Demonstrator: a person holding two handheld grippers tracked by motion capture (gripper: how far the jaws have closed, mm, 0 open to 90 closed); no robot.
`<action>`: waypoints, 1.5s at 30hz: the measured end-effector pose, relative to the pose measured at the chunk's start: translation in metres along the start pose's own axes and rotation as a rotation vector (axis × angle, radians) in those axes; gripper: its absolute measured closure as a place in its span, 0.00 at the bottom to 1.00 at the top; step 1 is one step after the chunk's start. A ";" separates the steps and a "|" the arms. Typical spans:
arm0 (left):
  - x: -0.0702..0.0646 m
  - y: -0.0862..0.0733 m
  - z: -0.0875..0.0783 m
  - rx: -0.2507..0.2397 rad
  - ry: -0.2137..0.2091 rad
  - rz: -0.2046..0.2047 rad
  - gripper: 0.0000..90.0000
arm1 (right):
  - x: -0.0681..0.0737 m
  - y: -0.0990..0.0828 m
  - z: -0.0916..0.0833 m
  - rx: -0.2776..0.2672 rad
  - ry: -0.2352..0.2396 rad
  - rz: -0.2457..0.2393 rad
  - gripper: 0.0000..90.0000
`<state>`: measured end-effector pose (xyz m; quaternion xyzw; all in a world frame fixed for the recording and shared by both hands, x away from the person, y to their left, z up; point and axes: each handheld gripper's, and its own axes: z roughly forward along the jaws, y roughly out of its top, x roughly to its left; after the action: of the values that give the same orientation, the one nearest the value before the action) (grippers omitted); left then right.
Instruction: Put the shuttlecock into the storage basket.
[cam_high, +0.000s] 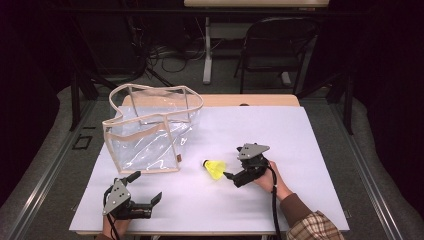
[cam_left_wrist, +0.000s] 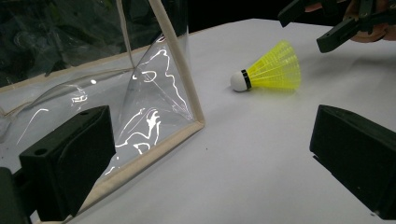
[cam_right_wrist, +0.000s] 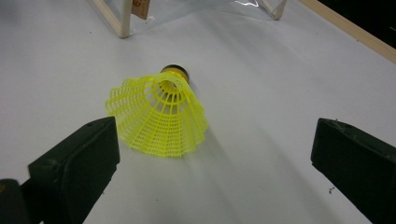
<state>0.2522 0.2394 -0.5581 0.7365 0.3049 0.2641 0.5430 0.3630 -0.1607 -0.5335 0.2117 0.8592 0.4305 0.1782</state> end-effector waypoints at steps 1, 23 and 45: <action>0.000 0.000 0.000 0.000 0.000 0.000 0.00 | 0.000 0.000 0.001 0.000 0.003 -0.001 0.02; 0.000 0.001 0.000 -0.002 0.008 0.008 0.00 | 0.004 0.012 0.028 0.070 0.054 -0.075 0.56; 0.000 0.000 0.001 0.010 0.005 0.007 0.00 | 0.009 0.015 0.041 0.113 0.010 -0.119 0.99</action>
<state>0.2531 0.2385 -0.5581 0.7396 0.3048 0.2664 0.5377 0.3790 -0.1208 -0.5461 0.1679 0.8941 0.3709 0.1867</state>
